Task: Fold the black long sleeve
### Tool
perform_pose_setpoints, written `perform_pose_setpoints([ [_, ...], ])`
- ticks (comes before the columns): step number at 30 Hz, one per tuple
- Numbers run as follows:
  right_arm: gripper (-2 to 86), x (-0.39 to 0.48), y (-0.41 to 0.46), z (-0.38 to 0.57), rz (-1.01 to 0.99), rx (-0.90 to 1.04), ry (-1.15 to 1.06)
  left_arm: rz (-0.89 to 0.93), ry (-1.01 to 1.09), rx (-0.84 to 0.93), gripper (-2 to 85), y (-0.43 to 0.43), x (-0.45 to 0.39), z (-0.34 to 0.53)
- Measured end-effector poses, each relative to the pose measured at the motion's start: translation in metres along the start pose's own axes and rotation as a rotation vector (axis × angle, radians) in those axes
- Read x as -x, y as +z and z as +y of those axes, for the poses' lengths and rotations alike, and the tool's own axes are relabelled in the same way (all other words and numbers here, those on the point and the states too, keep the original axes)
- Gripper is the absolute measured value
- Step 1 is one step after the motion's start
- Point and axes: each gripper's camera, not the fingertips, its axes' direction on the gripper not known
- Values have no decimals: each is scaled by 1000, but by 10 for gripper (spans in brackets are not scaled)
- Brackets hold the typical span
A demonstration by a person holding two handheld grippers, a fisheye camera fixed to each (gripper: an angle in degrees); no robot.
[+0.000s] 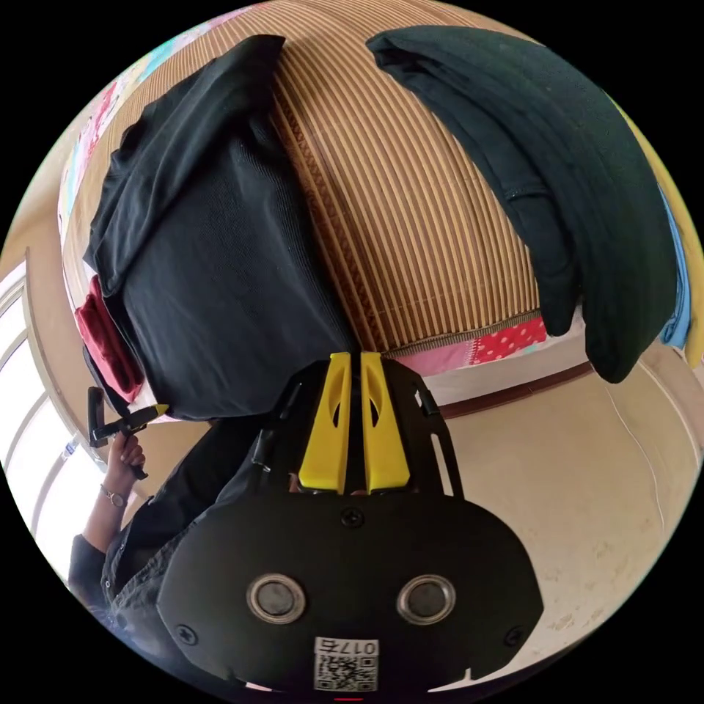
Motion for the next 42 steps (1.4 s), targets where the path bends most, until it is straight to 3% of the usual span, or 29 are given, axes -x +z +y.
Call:
perform_pose_setpoints([
  [10, 32, -2, -29, -19, -59, -94, -2, 32, 159, 8, 14, -39, -9, -27],
  [13, 37, 1, -44, -31, -84, -145, 16, 60, 127, -91, 20, -62, -16, -40],
  [15, 41, 0, -58, -34, -111, -207, 27, -6, 109, -278, 25, -89, -28, -37],
  [18, 52, -17, -86, -26, -368, -399, 72, 33, 27, -573, 21, -121, -34, -16],
  [19, 60, -27, -92, -22, -438, -437, 94, 61, 24, -593, 24, -123, -33, -14],
  [22, 86, -47, -84, -18, -390, -376, 96, 30, 18, -542, 56, -109, -25, -11],
  [26, 97, -81, -63, 3, -333, -303, 123, -205, 4, -382, 84, -62, -13, 4],
  [29, 104, -111, -46, 25, -362, -258, 159, -319, 31, -388, 64, -42, -17, 19],
  [32, 117, -131, -37, 37, -342, -206, 141, -336, 85, -306, 93, -20, -27, 5],
  [37, 137, -126, -36, 34, -186, -21, -139, -436, 152, -189, 113, 1, -47, -28],
  [42, 136, -120, -66, 23, -106, -51, -276, -468, 168, -115, 91, -3, -51, -55],
])
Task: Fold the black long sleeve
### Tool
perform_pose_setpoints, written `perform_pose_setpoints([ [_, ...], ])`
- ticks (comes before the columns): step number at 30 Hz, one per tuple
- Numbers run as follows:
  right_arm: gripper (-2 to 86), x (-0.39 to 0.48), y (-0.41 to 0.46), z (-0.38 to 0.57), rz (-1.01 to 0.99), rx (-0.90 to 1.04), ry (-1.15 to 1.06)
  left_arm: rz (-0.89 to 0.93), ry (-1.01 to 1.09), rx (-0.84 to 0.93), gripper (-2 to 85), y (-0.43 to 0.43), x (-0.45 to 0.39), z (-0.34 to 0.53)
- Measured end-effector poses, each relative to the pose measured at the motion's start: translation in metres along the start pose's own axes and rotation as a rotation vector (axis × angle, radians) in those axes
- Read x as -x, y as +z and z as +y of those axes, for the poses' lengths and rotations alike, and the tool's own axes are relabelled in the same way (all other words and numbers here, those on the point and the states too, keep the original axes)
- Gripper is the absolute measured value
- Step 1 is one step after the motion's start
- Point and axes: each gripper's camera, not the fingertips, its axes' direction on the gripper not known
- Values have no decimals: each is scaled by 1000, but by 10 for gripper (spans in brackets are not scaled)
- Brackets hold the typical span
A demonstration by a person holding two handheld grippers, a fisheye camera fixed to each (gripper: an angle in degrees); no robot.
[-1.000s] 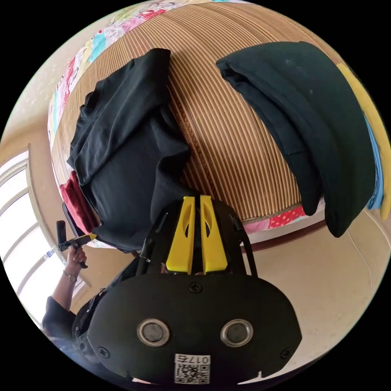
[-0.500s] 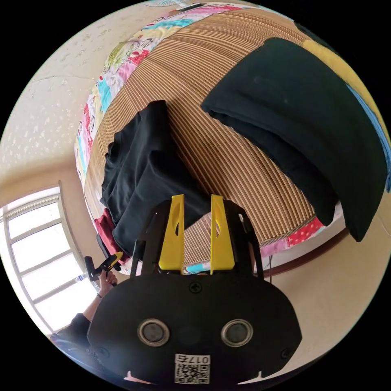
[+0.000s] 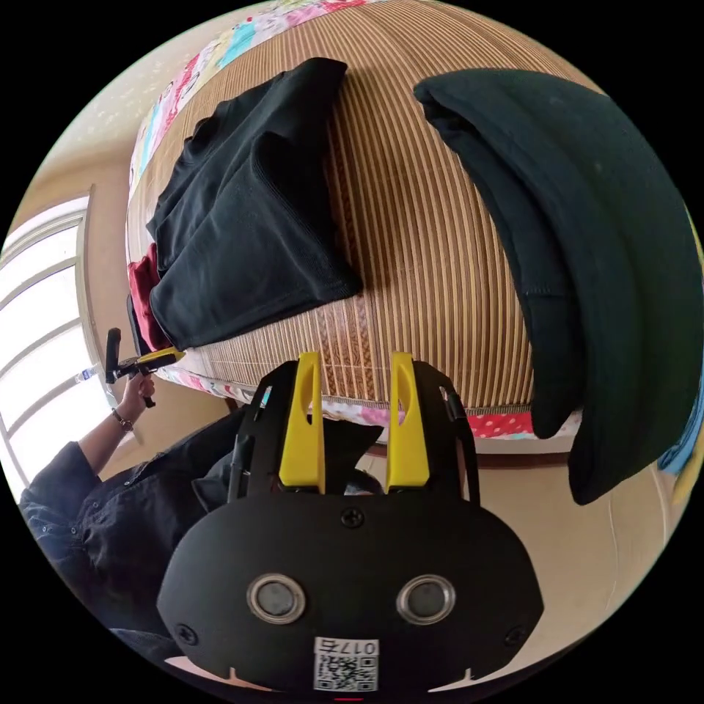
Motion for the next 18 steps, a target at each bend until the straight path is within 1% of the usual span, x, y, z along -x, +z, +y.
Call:
perform_pose_setpoints([
  [1, 135, 0, -7, -7, -14, -12, -18, -8, -2, 2, 84, -1, 2, -1],
  [2, 135, 0, -9, -10, -17, -11, -23, -20, -17, 9, 36, -2, 6, -3],
  [3, 134, 1, -10, -17, -17, 2, -29, 13, -20, 26, 7, -1, 11, -6],
  [6, 126, 7, -5, -27, 30, 62, -67, 86, -70, 31, -7, -3, 23, -8],
  [8, 110, 8, -4, -26, 49, 84, -79, 151, -81, 17, -8, -5, 30, -6],
  [9, 86, 6, -5, -21, 56, 87, -77, 184, -85, 11, -9, -7, 34, -4],
  [11, 58, 0, -10, -9, 38, 72, -81, 212, -82, 12, -9, -8, 41, 1],
  [14, 41, -19, -24, 17, -75, 40, -58, 259, -71, 0, -5, -12, 51, 8],
  [16, 36, -37, -38, 39, -185, 2, -21, 228, -78, -43, 2, -21, 56, 12],
  [17, 35, -40, -41, 43, -198, -7, -8, 219, -67, -83, 10, -29, 58, 13],
  [18, 33, -45, -48, 51, -214, -23, 8, 216, -61, -121, 65, -36, 60, 12],
])
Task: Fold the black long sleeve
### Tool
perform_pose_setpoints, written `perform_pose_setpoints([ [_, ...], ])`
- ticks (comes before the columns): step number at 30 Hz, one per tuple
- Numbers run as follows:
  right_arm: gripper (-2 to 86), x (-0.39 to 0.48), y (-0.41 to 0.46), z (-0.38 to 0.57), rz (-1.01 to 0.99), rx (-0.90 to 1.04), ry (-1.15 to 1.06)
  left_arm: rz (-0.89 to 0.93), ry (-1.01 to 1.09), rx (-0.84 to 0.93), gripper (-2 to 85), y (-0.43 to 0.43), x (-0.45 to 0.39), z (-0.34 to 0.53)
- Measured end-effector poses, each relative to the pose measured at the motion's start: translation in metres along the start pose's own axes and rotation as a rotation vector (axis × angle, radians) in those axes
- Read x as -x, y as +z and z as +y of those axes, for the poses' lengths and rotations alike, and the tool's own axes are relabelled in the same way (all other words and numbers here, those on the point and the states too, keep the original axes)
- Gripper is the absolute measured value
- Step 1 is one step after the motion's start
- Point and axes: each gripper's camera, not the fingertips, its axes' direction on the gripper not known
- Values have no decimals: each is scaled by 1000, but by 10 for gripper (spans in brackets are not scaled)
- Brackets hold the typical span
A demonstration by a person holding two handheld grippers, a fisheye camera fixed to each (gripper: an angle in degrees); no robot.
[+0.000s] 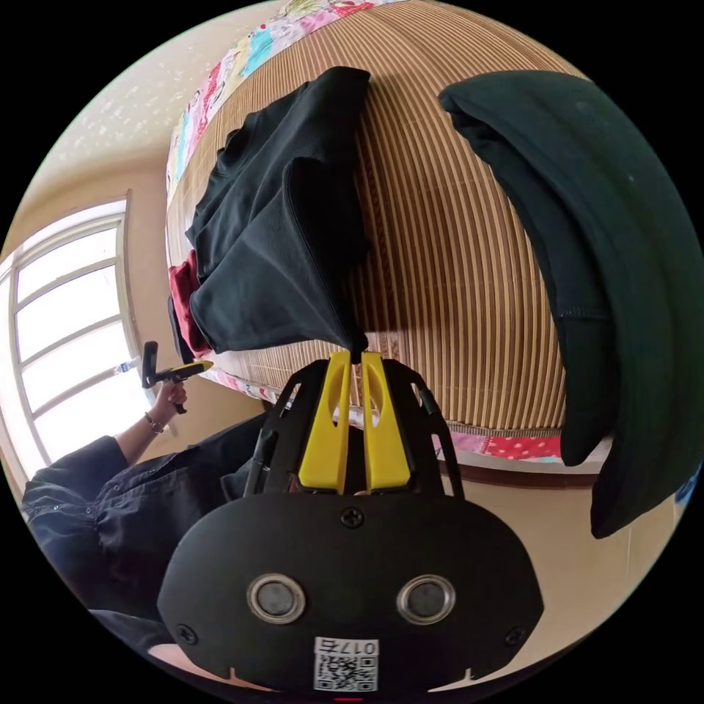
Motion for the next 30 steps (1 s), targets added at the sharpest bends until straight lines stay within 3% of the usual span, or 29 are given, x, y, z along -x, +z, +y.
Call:
perform_pose_setpoints([
  [4, 30, 1, -11, 11, 13, 26, -3, 14, 29, -55, 128, -6, -2, -20],
  [9, 28, 9, -26, 16, 63, 61, -23, -73, 1, 74, 73, 27, 6, -65],
  [13, 27, -2, -44, 35, -22, 124, -35, 31, 33, 152, 43, 32, 21, -71],
  [16, 26, -19, -58, 65, -135, 162, -53, 267, 100, 218, 38, 30, 41, -55],
  [17, 25, -23, -64, 71, -187, 151, -52, 462, 130, 224, 37, 25, 51, -44],
  [18, 24, -33, -79, 86, -349, 98, -53, 657, 143, 198, 35, 15, 63, -32],
  [21, 20, -58, -121, 125, -964, -188, -85, 1002, 140, 17, 36, -23, 90, 0],
  [22, 18, -59, -137, 141, -1066, -305, -131, 1059, 152, -25, 36, -32, 93, 6],
  [24, 14, -54, -159, 162, -1080, -403, -193, 1233, 224, -171, 37, -60, 100, 31],
  [27, 8, -47, -178, 199, -1194, -454, -328, 1342, 258, -190, 36, -62, 105, 59],
  [30, 6, -55, -187, 238, -1190, -564, -231, 1399, 224, -170, 36, -45, 110, 86],
])
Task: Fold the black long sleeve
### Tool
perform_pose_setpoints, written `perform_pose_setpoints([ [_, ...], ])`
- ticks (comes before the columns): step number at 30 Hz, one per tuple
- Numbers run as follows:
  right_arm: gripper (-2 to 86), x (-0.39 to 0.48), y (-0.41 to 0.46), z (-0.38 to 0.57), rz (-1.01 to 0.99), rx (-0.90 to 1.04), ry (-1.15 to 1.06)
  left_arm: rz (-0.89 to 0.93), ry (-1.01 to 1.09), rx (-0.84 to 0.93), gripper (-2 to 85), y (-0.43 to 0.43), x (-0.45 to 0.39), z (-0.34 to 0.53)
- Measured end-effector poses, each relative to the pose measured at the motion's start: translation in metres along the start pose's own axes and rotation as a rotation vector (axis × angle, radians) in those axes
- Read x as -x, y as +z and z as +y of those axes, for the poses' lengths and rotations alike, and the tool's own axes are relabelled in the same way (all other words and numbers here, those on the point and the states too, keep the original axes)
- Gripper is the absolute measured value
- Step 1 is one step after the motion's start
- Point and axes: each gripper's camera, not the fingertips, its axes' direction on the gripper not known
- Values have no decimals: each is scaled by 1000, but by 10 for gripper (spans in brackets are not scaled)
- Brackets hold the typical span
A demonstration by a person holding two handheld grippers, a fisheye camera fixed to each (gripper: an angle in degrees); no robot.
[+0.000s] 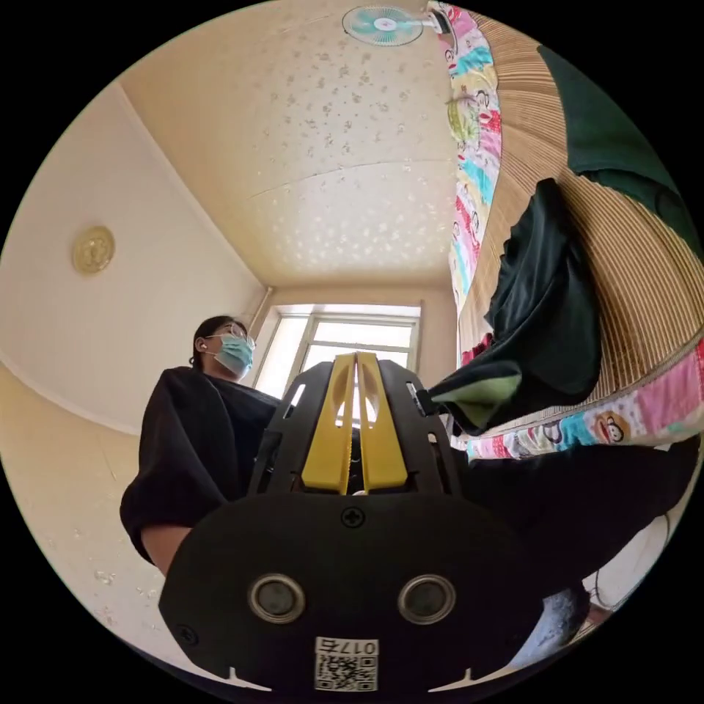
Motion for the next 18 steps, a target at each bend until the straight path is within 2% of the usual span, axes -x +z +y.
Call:
perform_pose_setpoints([
  [2, 7, -1, -8, 6, 139, -32, 115, -45, -73, -15, 37, -6, 14, 13],
  [5, 11, -21, -11, -2, 412, -20, 289, -89, -145, -163, 38, -37, 34, 23],
  [7, 20, -49, -7, -19, 589, 27, 427, -120, -157, -260, 38, -59, 38, 22],
  [9, 35, -74, 0, -33, 683, 84, 524, -131, -150, -310, 37, -75, 38, 14],
  [13, 104, -136, 29, -59, 854, 289, 715, -152, -168, -263, 37, -76, 34, -3],
  [18, 122, -183, 53, -64, 858, 345, 909, -213, -197, -142, 38, -65, 22, -20],
])
